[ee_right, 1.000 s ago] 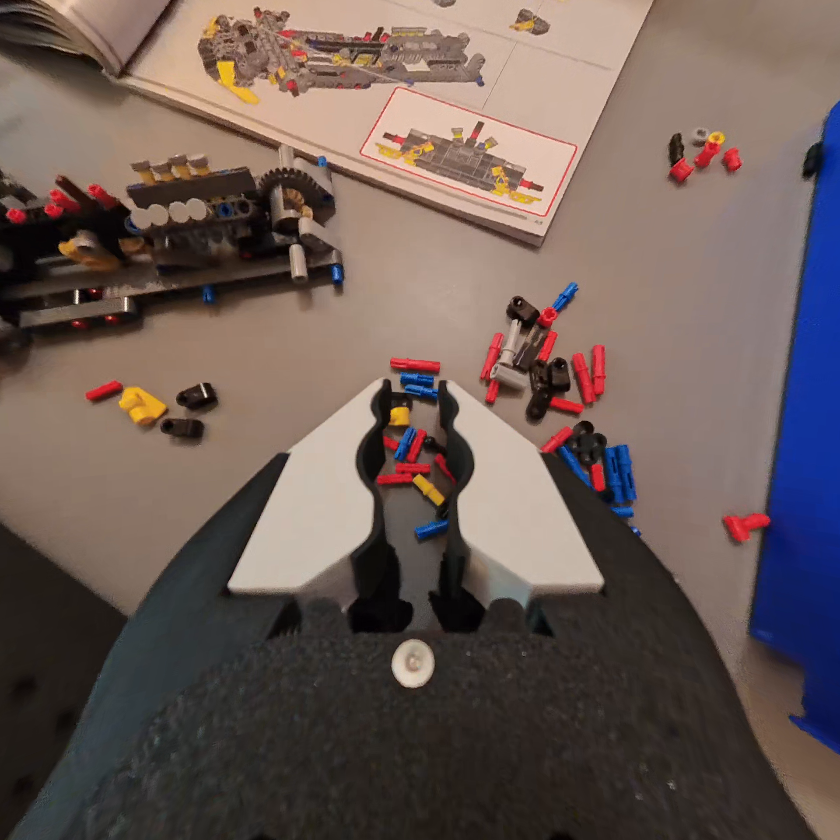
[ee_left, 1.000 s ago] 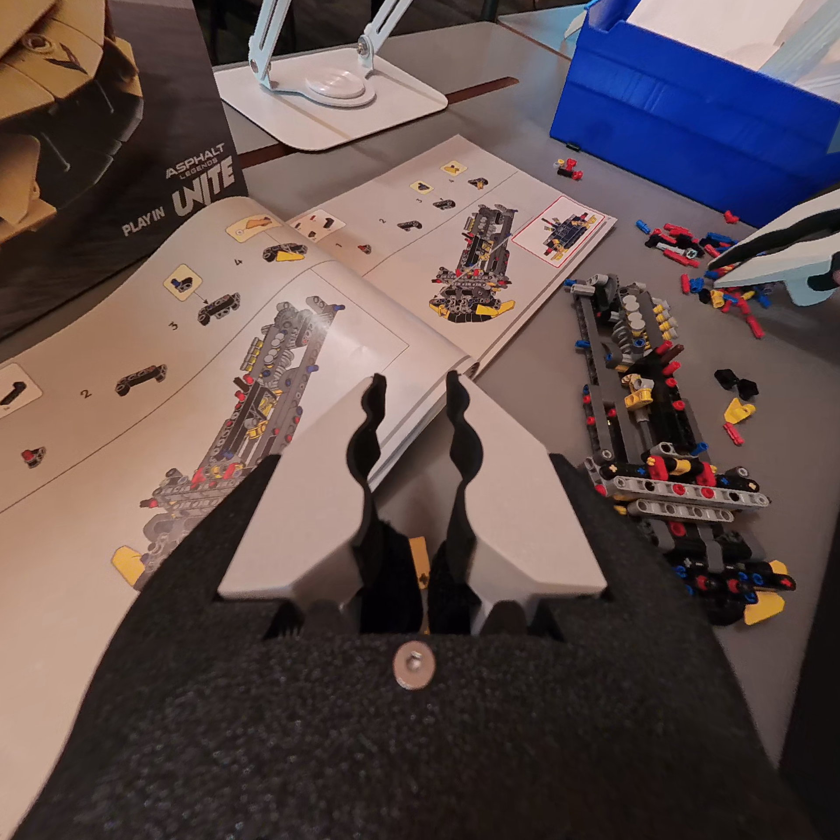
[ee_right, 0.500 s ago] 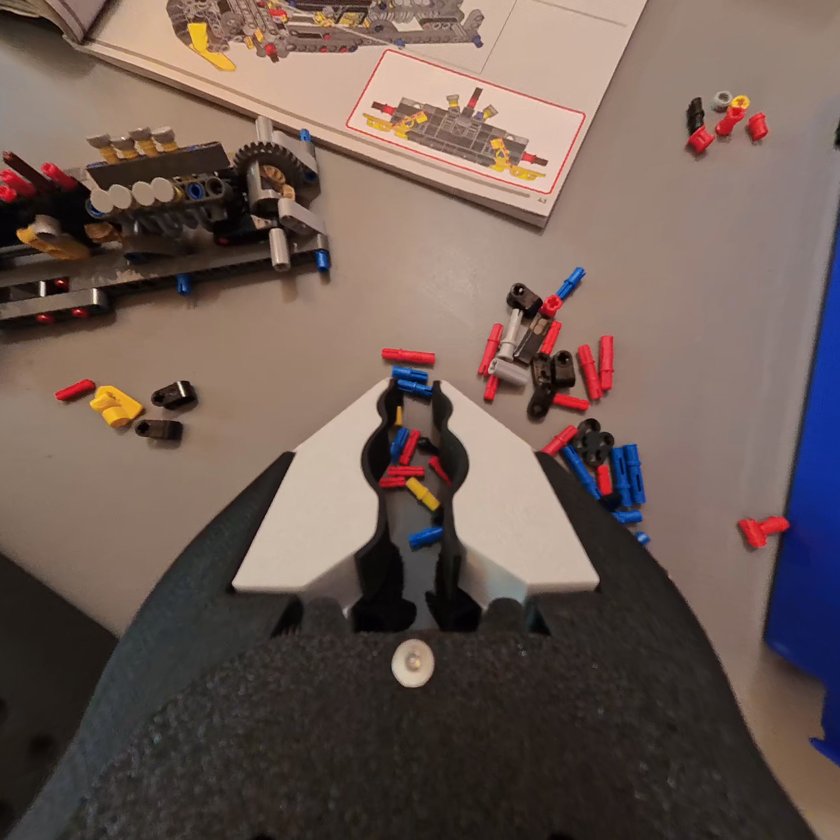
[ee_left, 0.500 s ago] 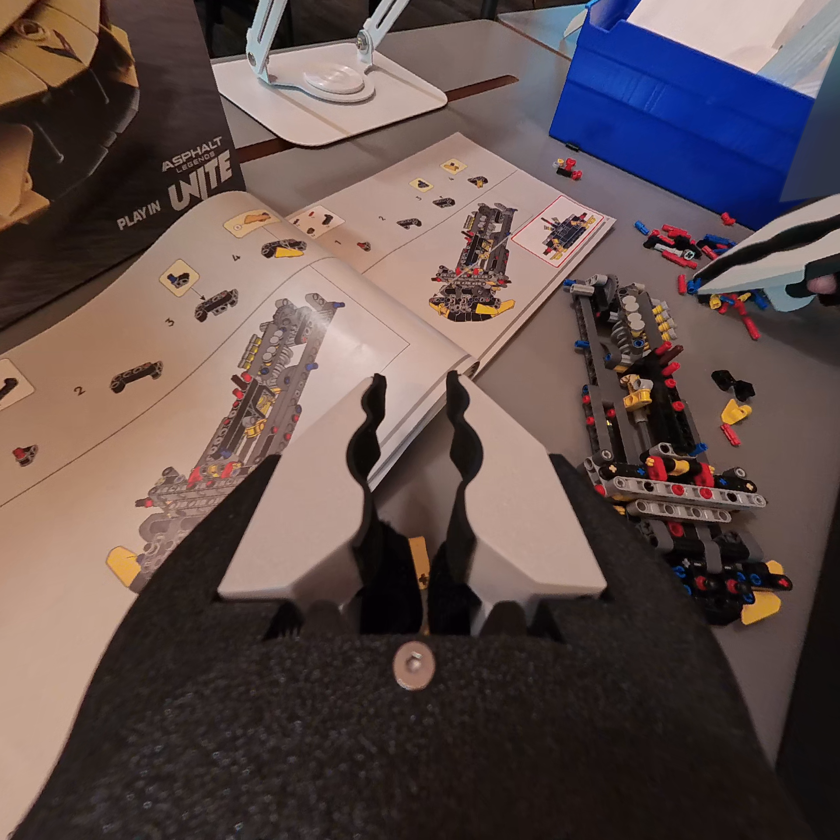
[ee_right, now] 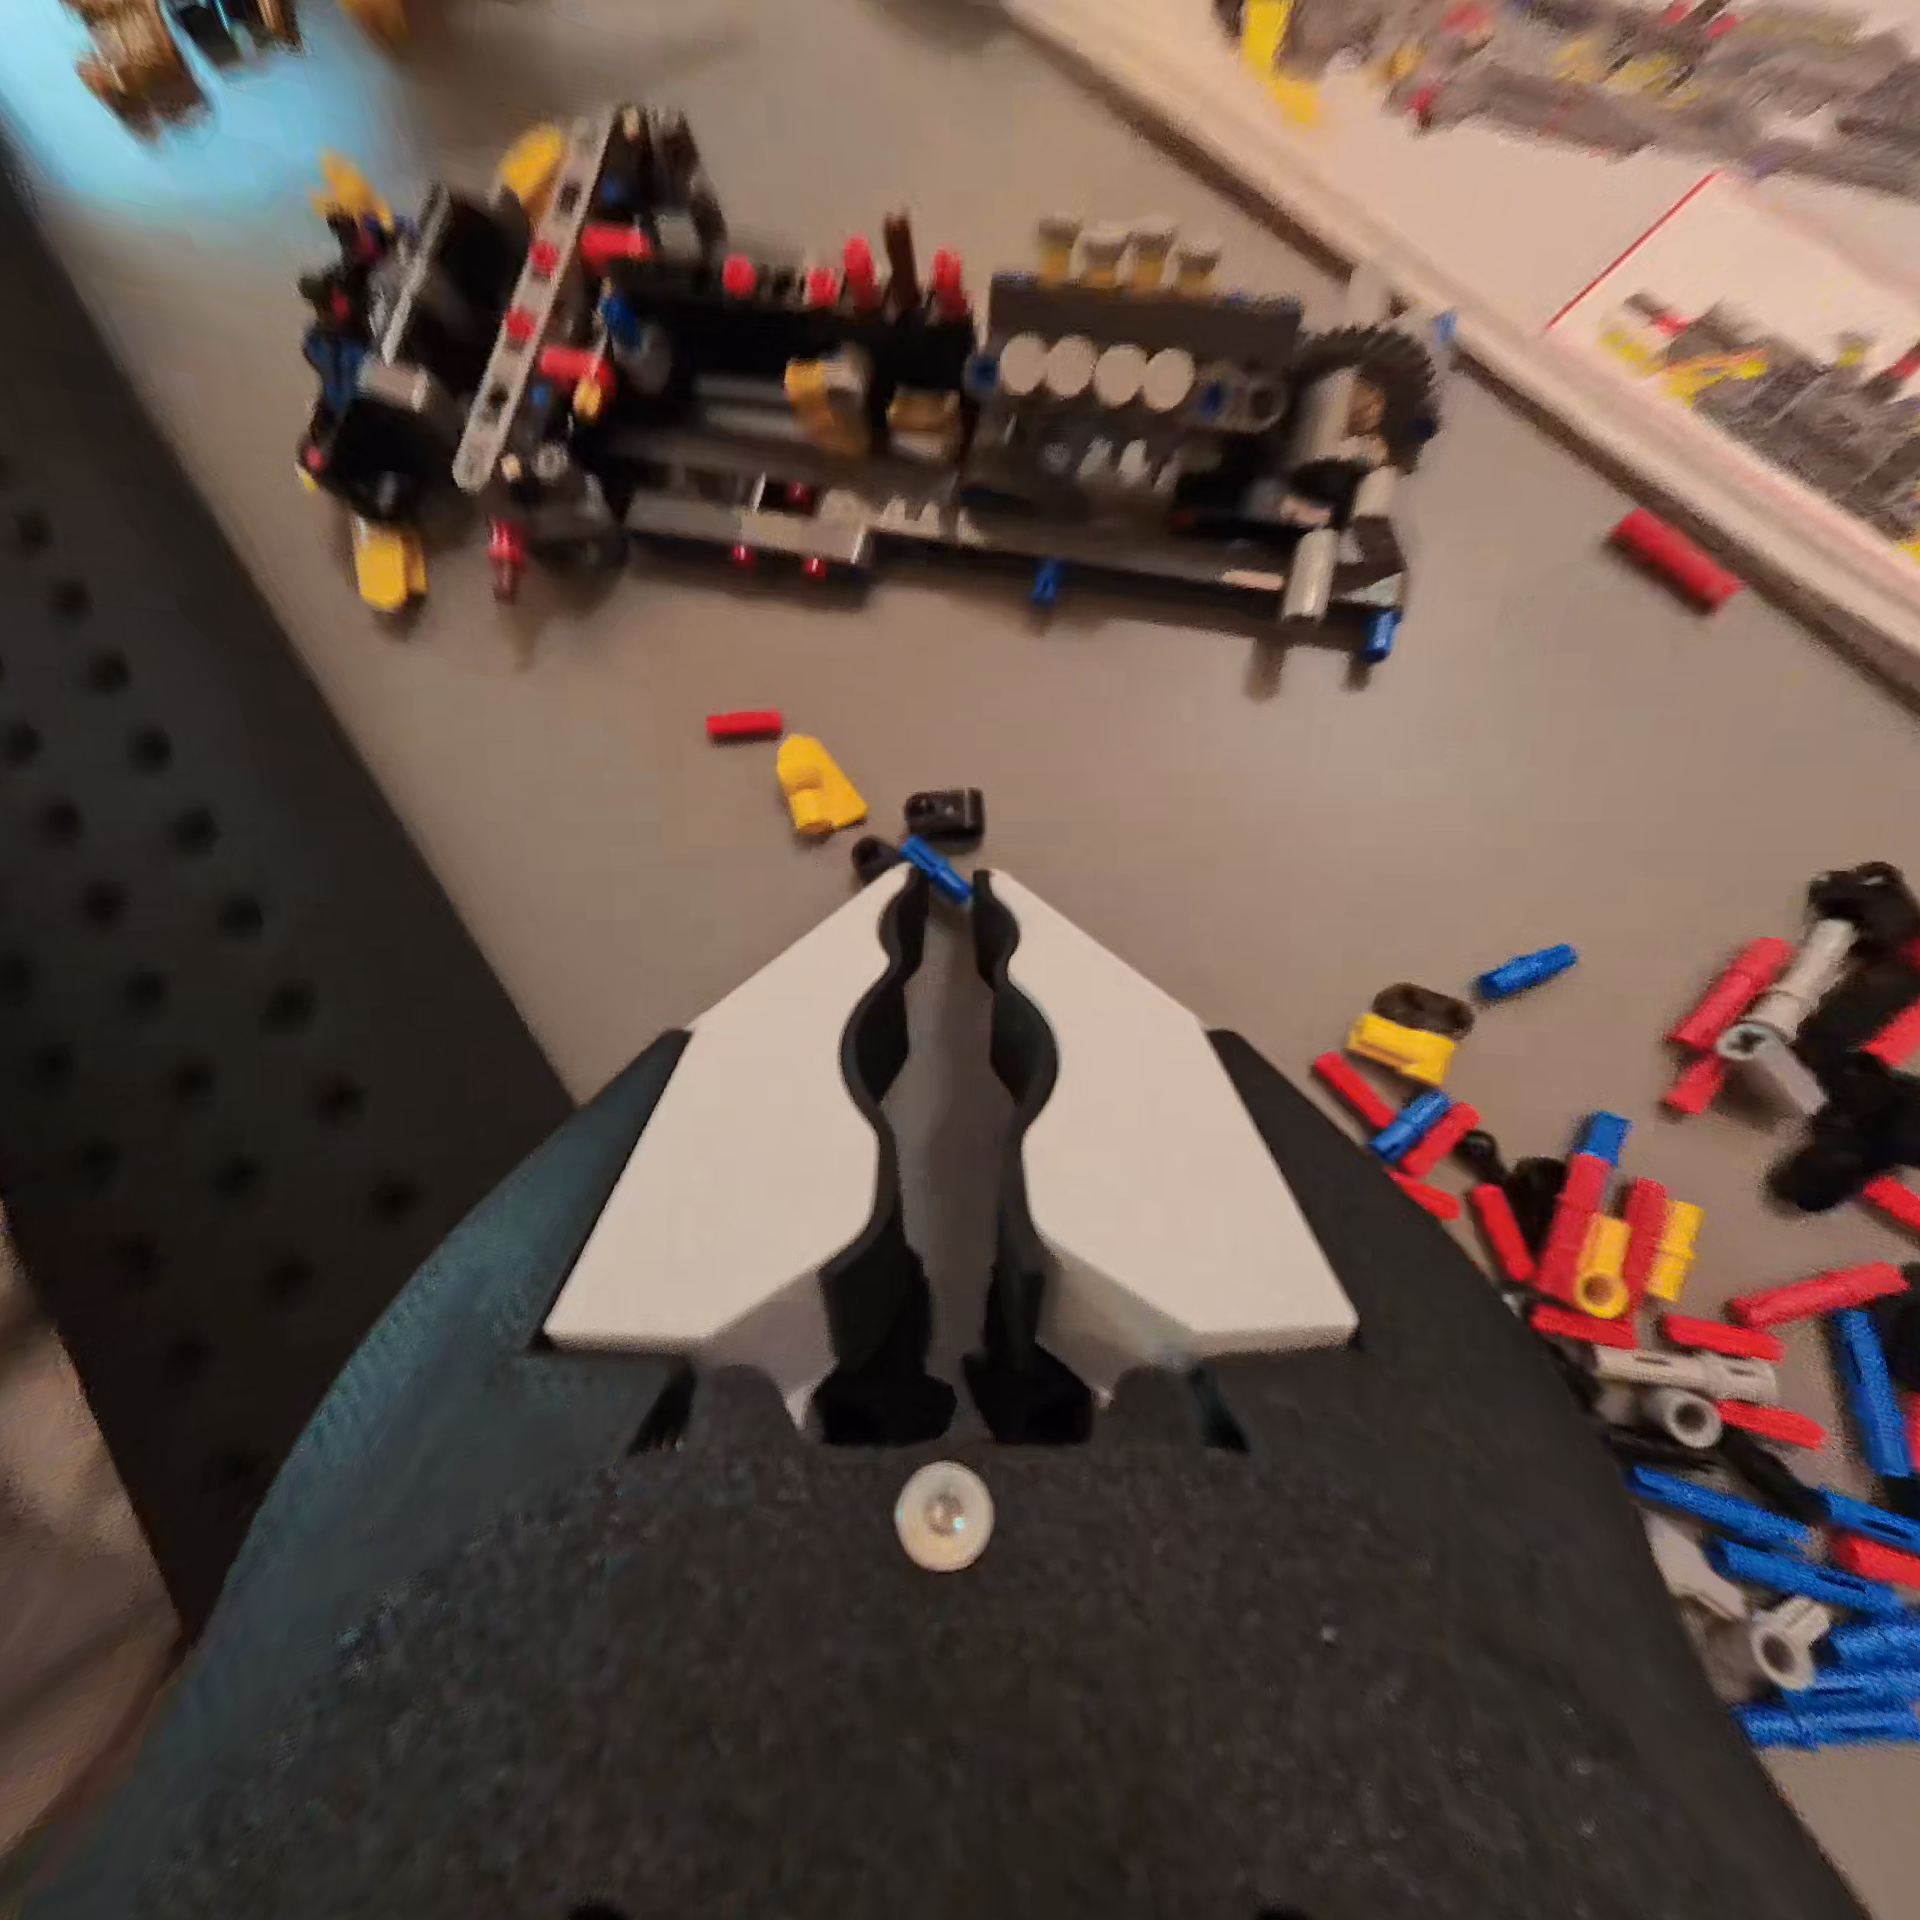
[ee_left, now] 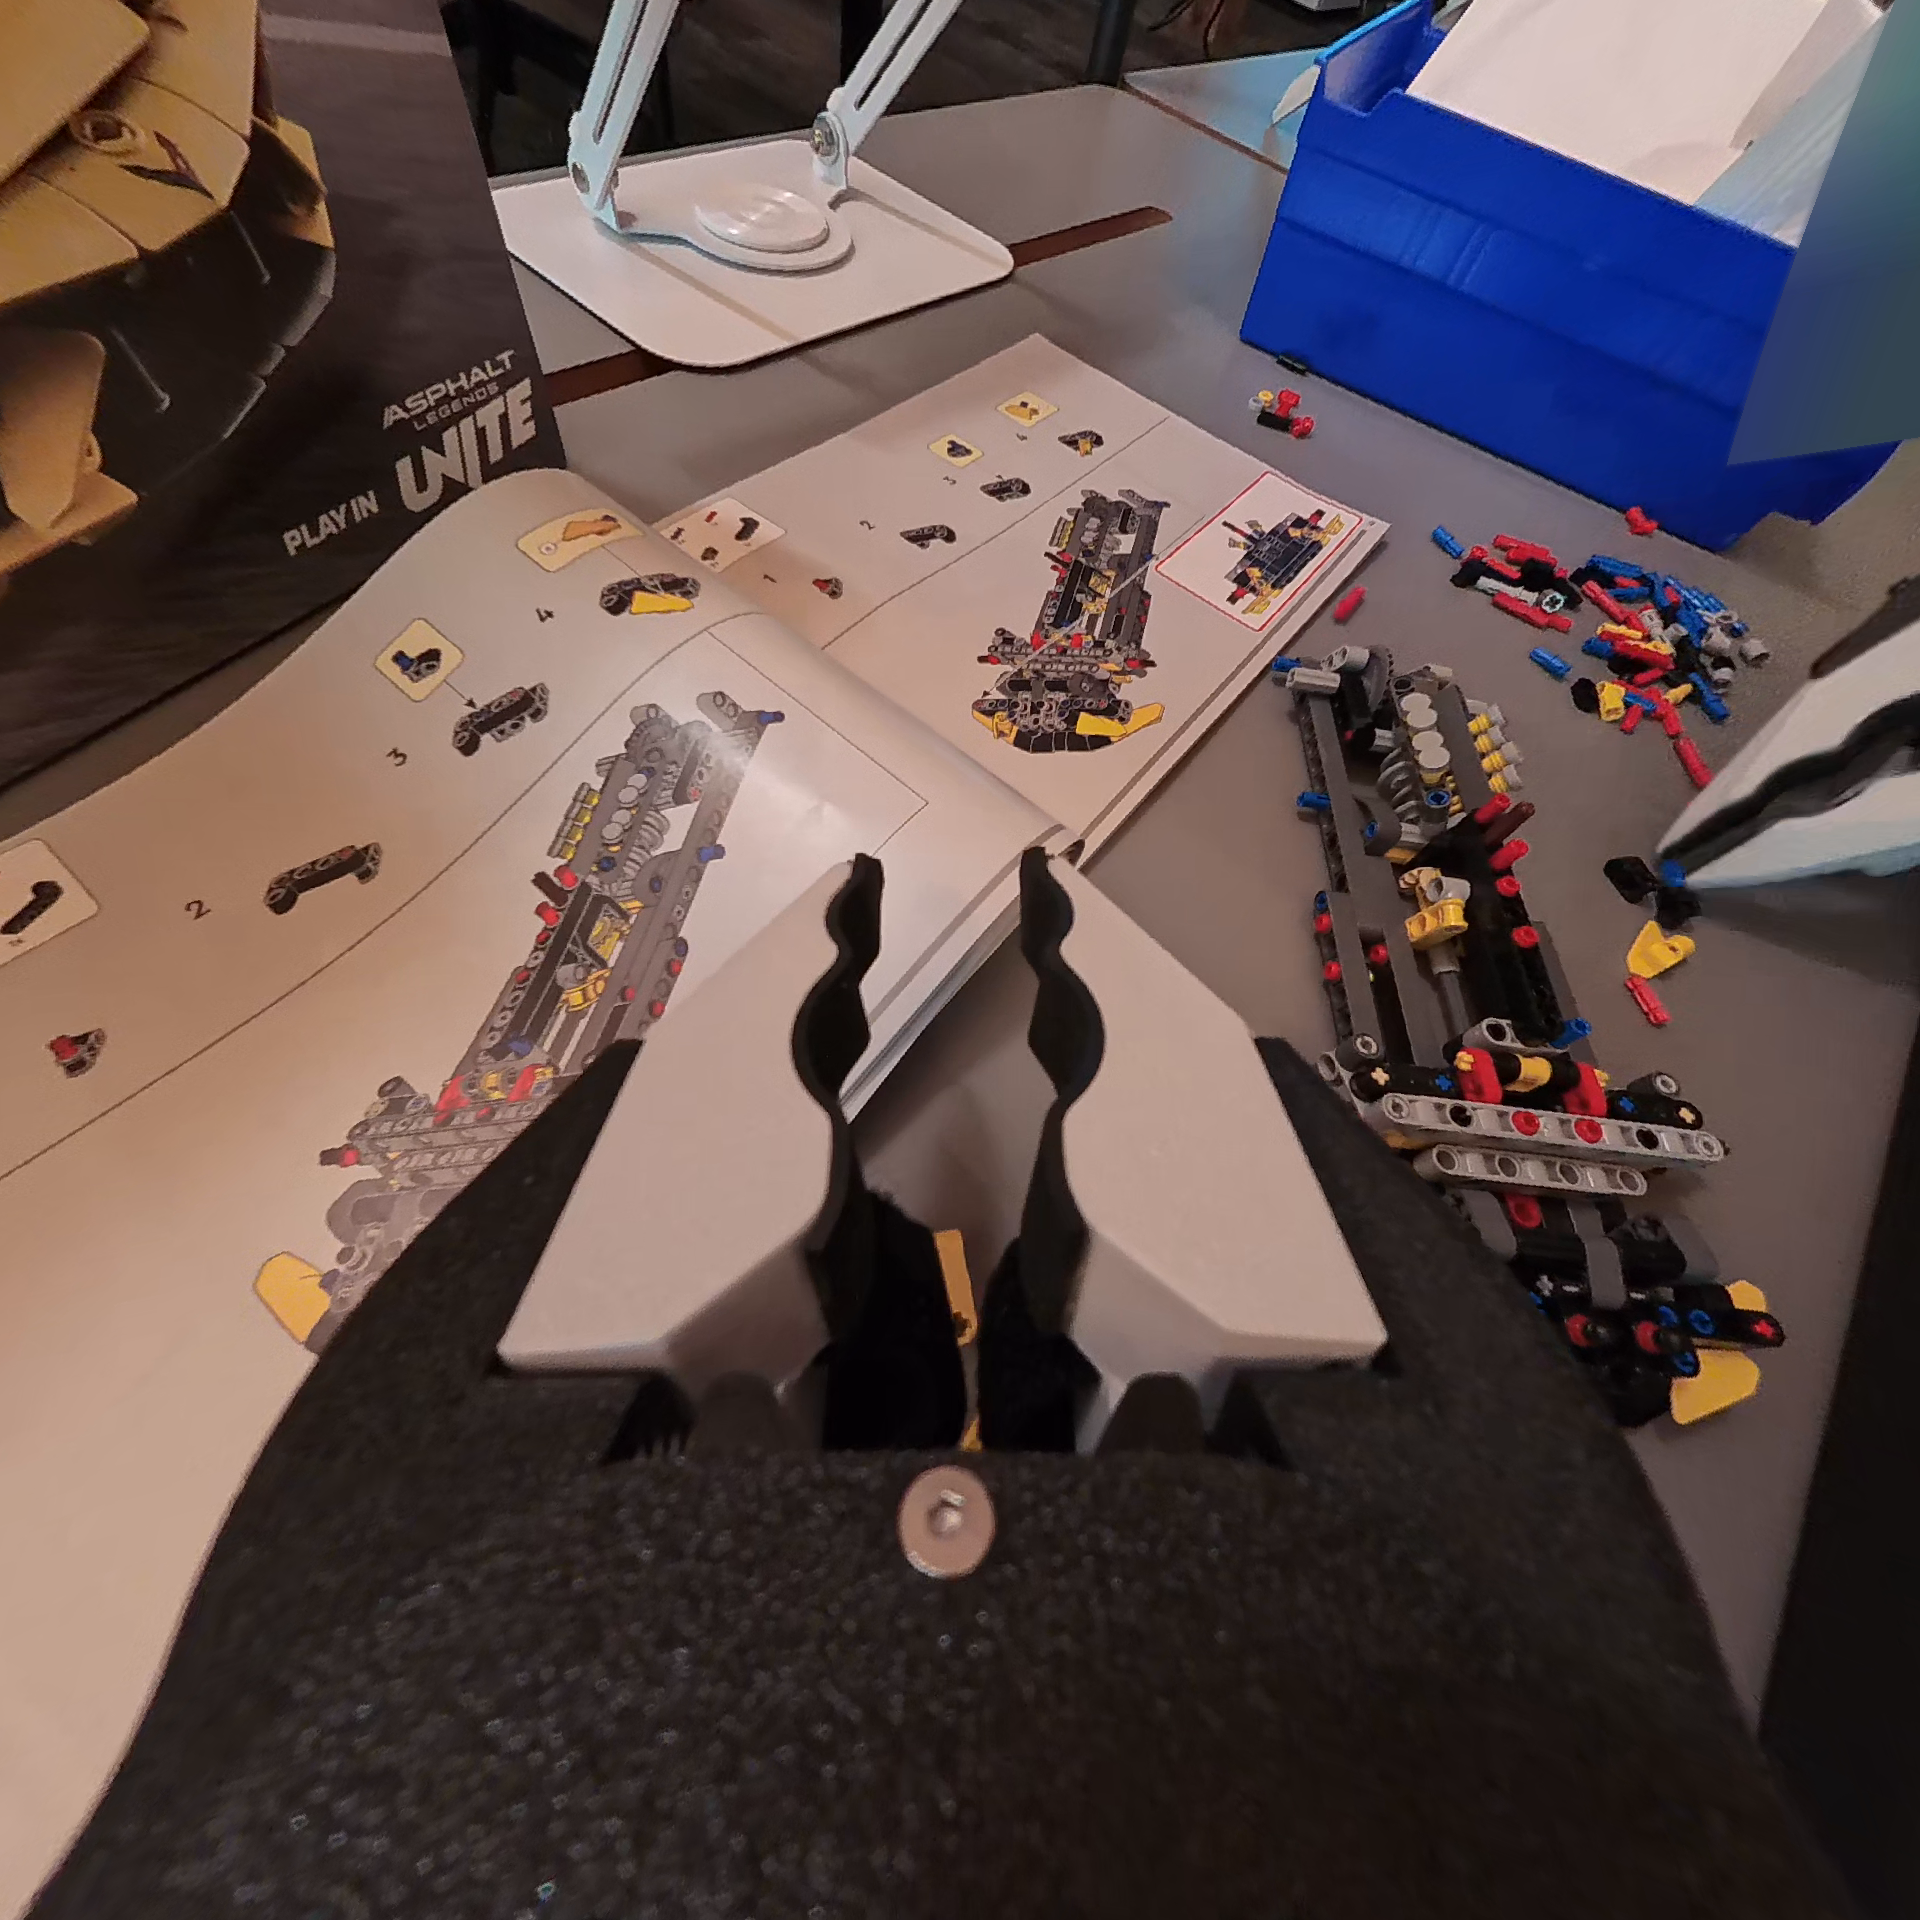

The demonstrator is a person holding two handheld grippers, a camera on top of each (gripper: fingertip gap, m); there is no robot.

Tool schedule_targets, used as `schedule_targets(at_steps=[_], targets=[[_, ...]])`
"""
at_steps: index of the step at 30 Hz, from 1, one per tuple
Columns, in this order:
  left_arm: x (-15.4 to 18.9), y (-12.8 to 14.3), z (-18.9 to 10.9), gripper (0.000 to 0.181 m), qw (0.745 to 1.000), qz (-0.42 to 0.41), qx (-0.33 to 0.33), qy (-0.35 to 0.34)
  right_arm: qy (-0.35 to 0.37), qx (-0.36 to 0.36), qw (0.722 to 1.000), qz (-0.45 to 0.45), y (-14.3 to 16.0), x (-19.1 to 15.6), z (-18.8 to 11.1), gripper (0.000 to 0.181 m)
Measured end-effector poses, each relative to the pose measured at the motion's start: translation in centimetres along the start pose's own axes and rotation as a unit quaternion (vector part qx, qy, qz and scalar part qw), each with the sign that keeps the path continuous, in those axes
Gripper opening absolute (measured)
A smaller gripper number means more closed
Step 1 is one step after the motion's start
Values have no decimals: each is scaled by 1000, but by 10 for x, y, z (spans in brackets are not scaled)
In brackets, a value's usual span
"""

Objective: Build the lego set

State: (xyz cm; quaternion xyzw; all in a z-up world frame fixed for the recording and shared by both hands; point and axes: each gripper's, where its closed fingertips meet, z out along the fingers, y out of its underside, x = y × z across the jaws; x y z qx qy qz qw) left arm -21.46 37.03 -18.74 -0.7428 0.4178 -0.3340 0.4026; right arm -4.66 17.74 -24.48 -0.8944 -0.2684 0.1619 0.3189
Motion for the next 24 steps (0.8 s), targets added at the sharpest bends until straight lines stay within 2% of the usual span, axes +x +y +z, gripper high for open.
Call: schedule_targets(at_steps=[8,10,12,15,24], targets=[[1,-2,-1,25,1000,3,2,0,15,13,1000,6,-5,10,-2,10],[2,-2,-2,25,1000,2,3,0,33,38,998,23,-17,26,-9,15],[2,-2,-2,25,1000,3,4,2,84,59,994,43,-27,54,-17,17],[3,-2,-1,25,1000,5,3,2,136,55,988,54,-33,90,-15,21],[4,-3,-2,25,1000,2,4,4,161,40,983,77,-43,135,11,26]])
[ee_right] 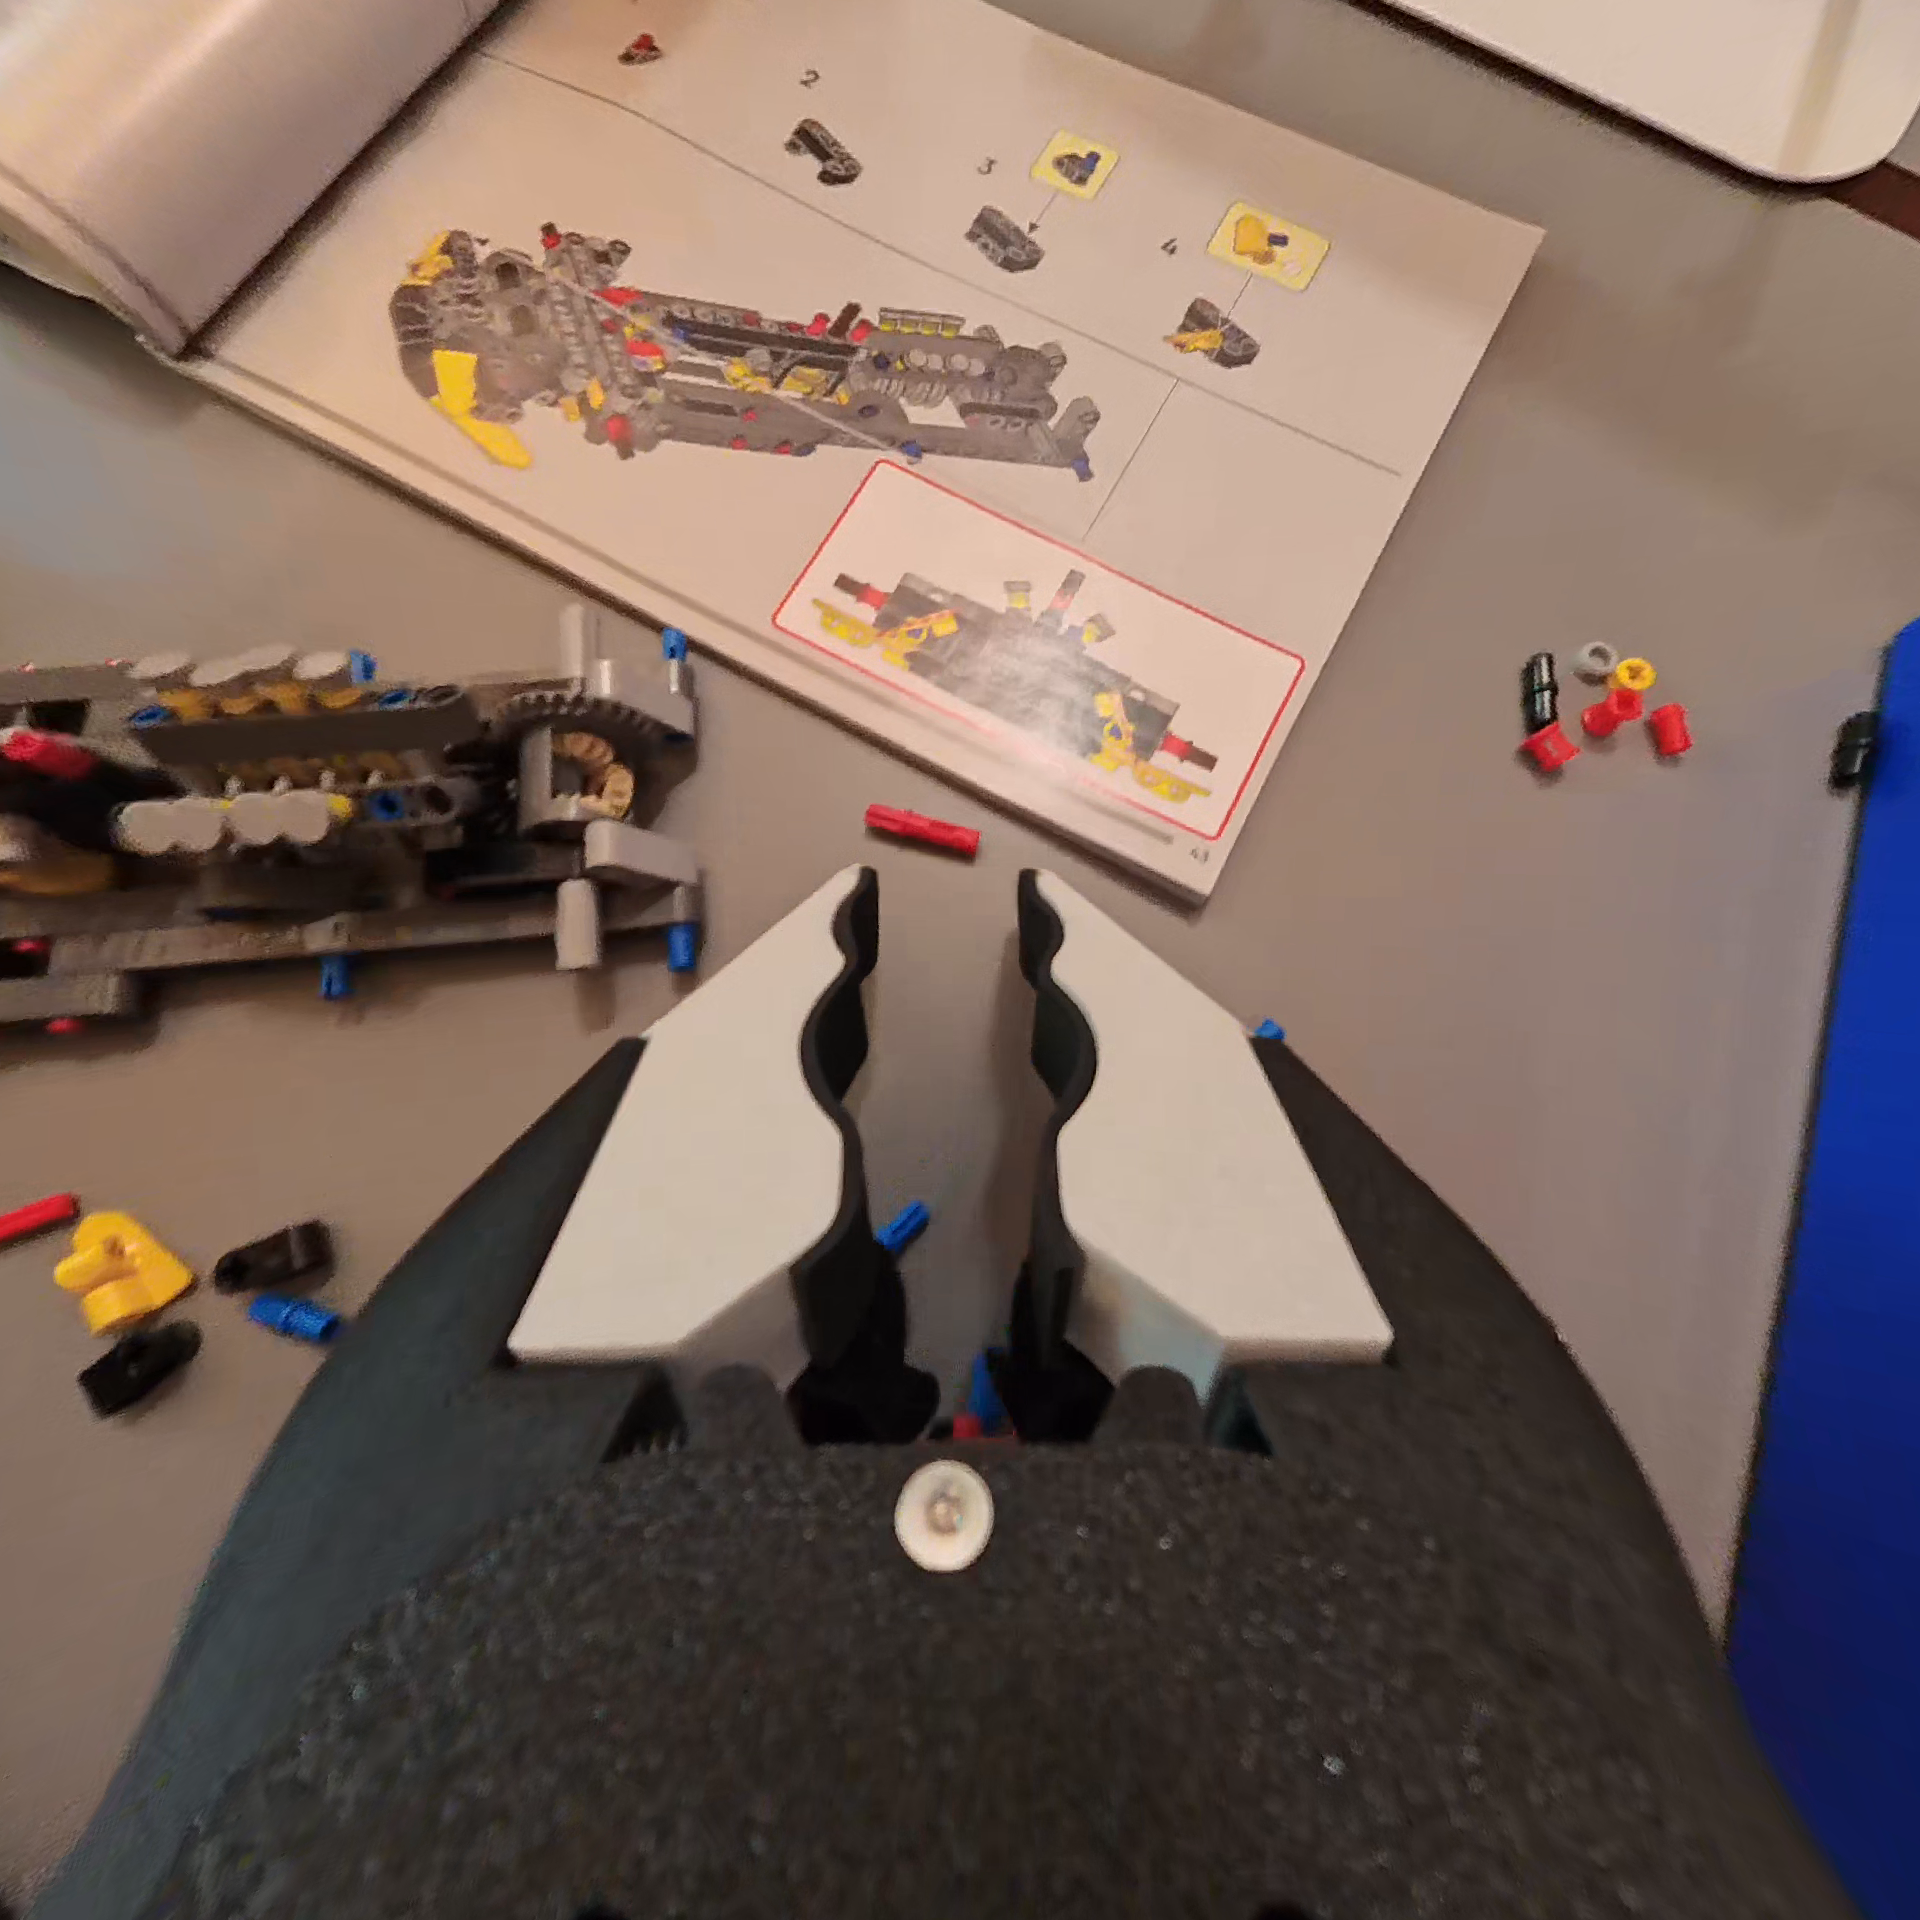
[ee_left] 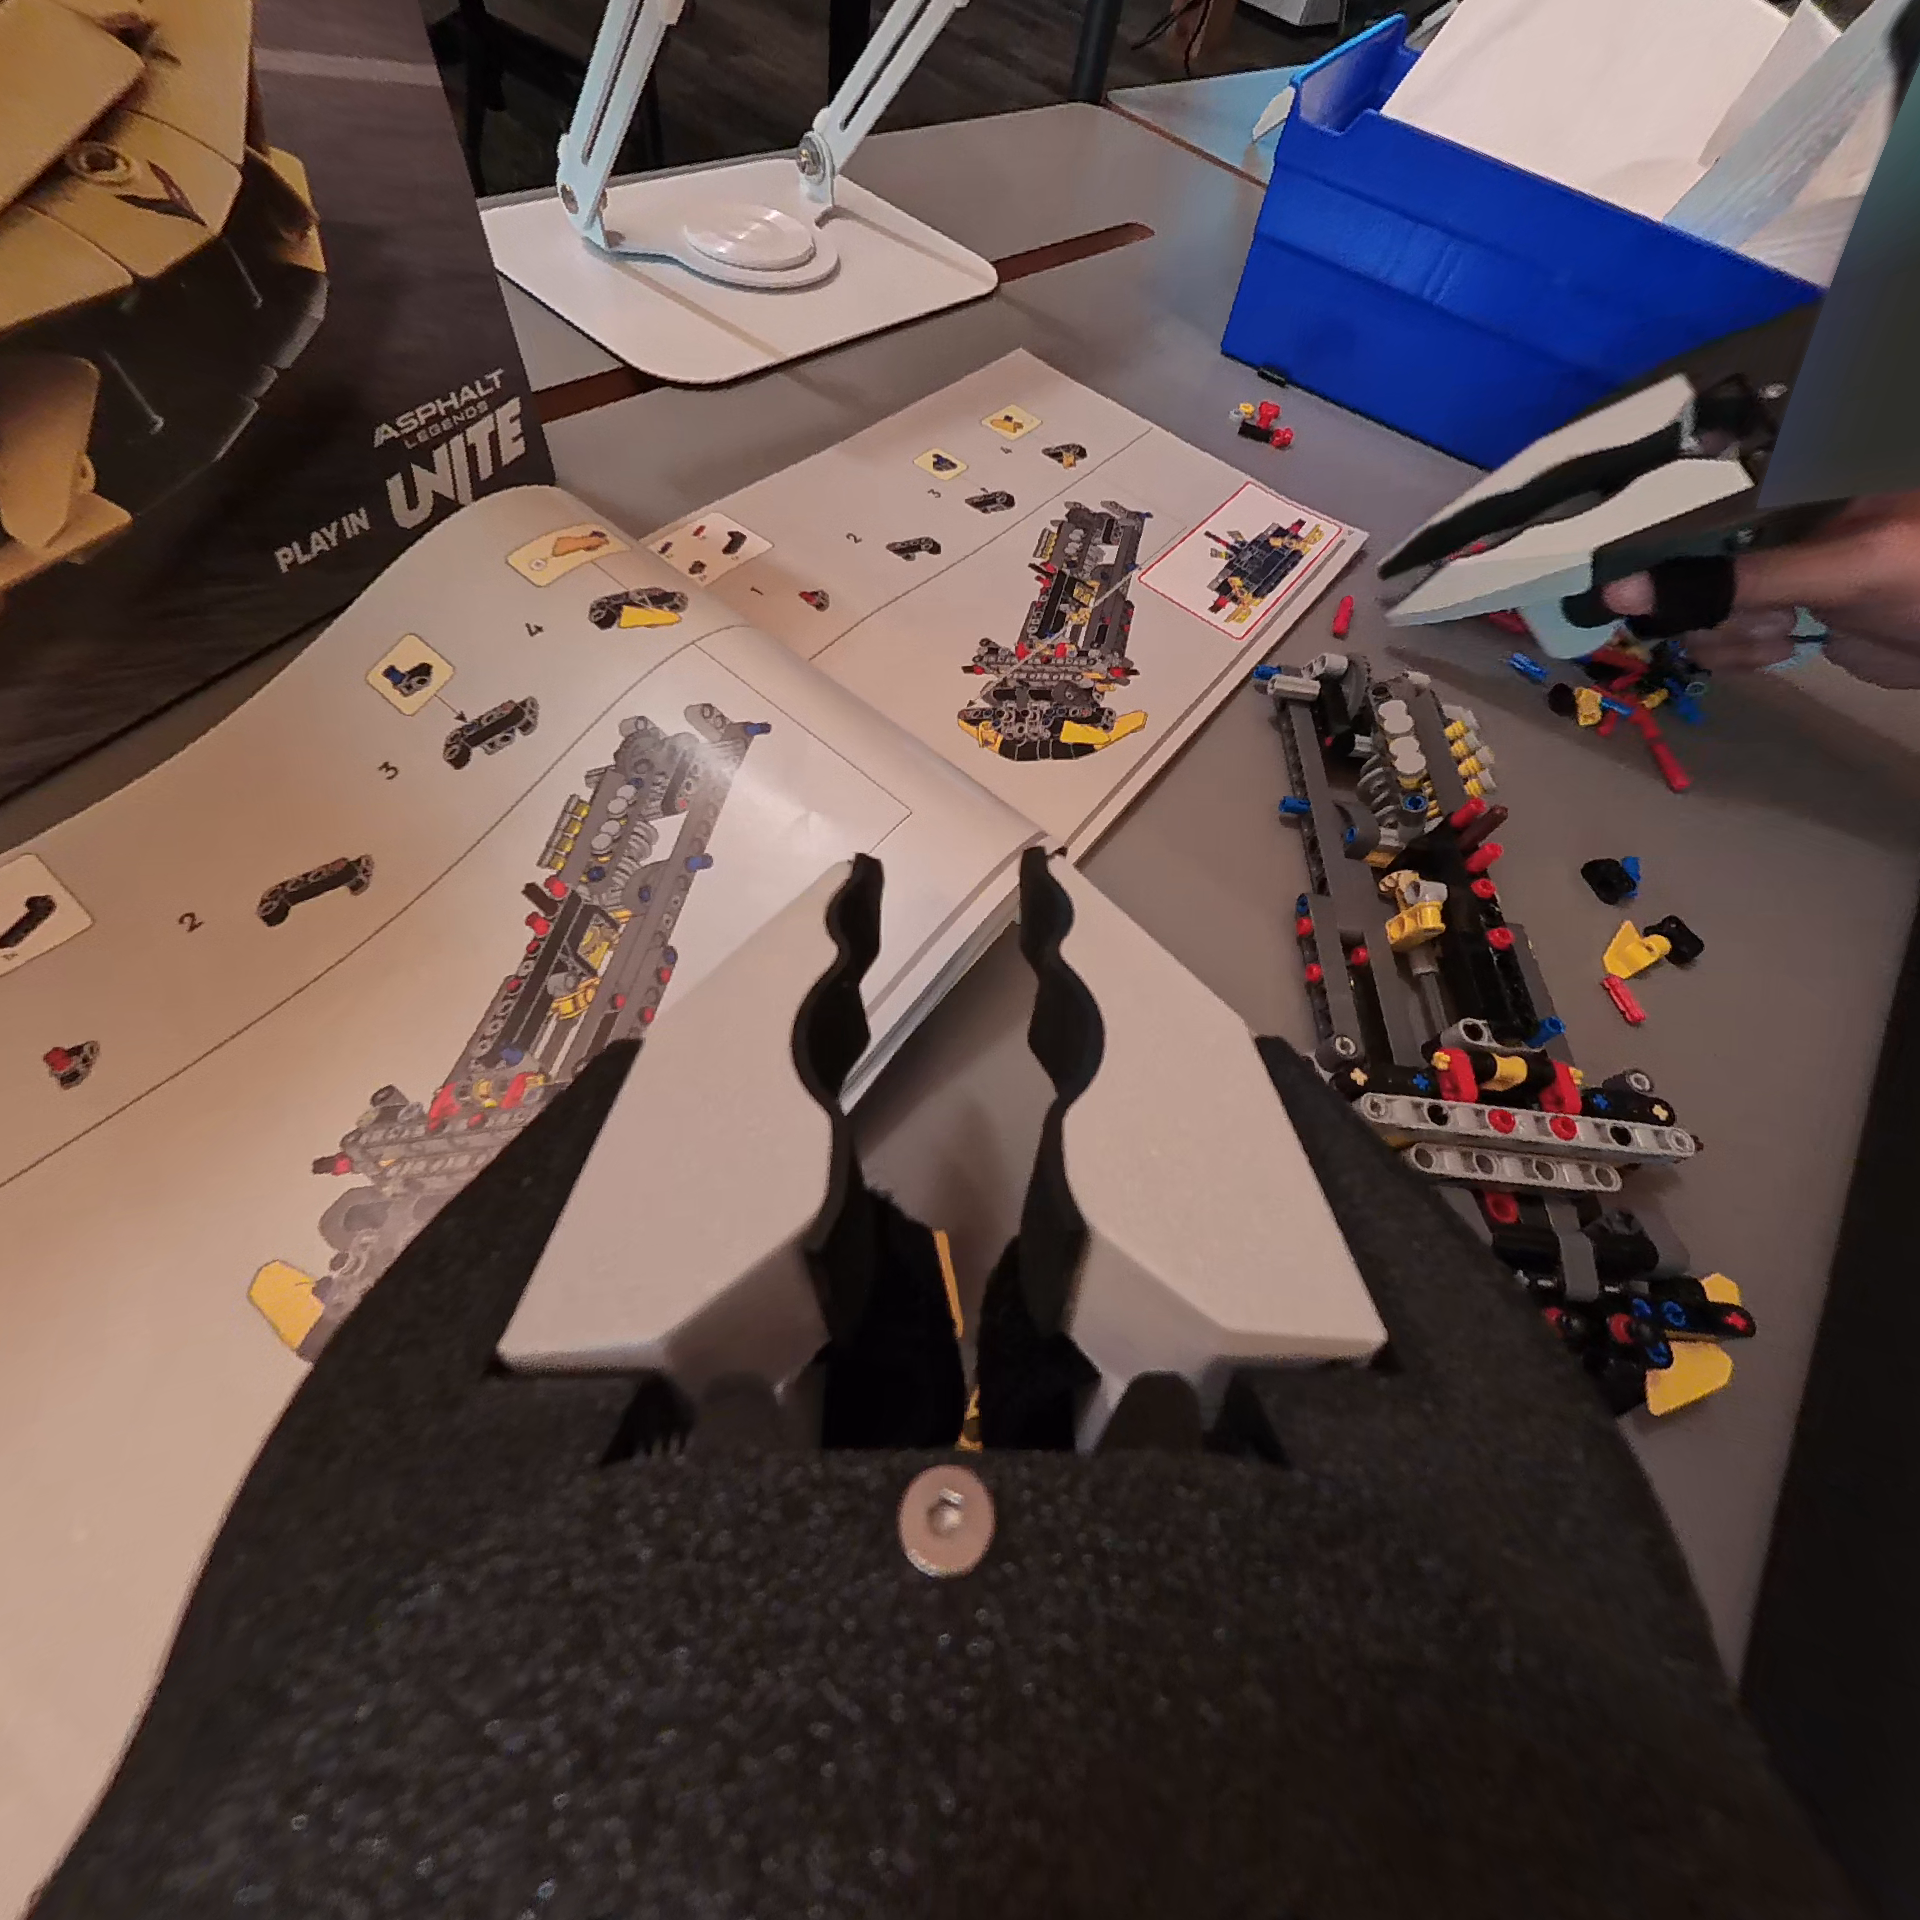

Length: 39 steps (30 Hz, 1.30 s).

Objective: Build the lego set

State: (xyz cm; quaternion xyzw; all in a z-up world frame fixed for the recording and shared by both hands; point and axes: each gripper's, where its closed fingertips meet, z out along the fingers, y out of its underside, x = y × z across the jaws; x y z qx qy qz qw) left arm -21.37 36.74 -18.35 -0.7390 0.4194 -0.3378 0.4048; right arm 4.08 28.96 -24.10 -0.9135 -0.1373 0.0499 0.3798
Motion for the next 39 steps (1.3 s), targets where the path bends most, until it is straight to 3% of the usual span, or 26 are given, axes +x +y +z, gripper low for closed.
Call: schedule_targets(at_steps=[7,12,15,17,19,25,27,30,32,34,39], targets=[[2,1,0,25,1000,1,-2,3,-32,-12,999,10,-4,-8,17,31],[3,2,1,25,1000,0,-3,6,12,-22,999,-28,0,2,14,22],[3,2,0,25,1000,2,-4,5,101,-46,992,-57,10,35,-6,22],[1,1,-1,25,1000,0,-2,4,151,-47,987,-32,19,64,-26,22],[2,0,-1,25,1000,-4,0,6,153,-49,987,19,31,79,-35,22],[5,2,1,25,1000,10,-5,5,138,-43,986,79,45,88,-32,22],[2,1,0,25,1000,11,-4,0,139,-41,986,83,45,89,-36,30],[1,0,-1,25,1000,1,1,2,104,0,992,69,30,69,-47,32],[1,0,-1,25,1000,0,0,2,25,19,998,51,22,33,-51,25],[2,1,0,25,1000,3,-3,3,-34,-13,998,55,30,4,-50,23],[3,3,1,25,1000,7,-8,4,-21,-63,997,33,51,-16,-46,19]])
